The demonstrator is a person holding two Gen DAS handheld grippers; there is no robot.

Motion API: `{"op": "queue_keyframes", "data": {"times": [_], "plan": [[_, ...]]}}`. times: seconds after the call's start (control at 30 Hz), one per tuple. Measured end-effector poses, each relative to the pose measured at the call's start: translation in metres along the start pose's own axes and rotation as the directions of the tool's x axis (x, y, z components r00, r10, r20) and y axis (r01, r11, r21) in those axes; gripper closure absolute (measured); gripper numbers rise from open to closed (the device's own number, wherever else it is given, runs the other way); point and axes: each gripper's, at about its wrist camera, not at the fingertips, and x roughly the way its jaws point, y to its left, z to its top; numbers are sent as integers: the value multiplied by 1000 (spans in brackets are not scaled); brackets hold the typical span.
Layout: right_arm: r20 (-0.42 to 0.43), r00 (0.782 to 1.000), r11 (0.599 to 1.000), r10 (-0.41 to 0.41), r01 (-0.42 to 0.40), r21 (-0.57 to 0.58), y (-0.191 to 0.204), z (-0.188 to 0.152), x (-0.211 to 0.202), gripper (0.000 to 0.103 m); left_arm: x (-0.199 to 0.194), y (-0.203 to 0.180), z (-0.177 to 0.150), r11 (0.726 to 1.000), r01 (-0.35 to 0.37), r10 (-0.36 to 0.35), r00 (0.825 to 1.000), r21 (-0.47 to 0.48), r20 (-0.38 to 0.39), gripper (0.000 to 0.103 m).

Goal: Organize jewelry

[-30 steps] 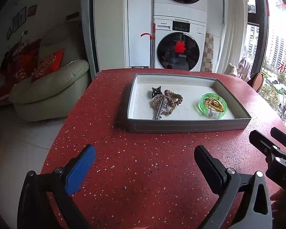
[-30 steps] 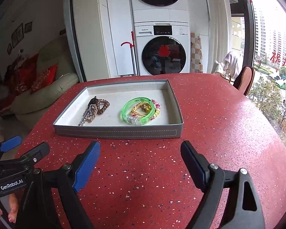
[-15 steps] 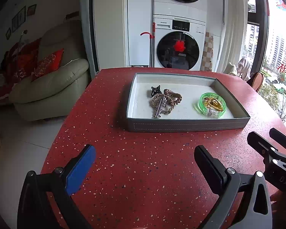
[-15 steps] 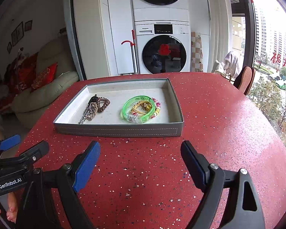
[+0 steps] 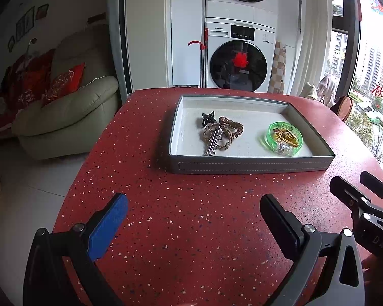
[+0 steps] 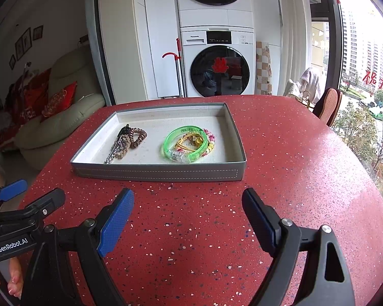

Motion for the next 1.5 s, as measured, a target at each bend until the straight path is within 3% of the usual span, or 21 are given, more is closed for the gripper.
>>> {"op": "queue_keyframes", "data": {"times": [0.13,0.2,1.5], "plan": [[0,1000,1000,1,-1,-1,0,0,0,14,0,0,0,1000,1,-1,1000,-2,-1,0],[-3,1000,1000,0,0,0,0,-1,1,0,0,0,0,1000,1,-1,1000,1,-2,0],[-15,1000,1000,9,-9,-2,2,-1,1,0,1,-2,-1,1000,-6,6,1000,5,-10,0]]}}
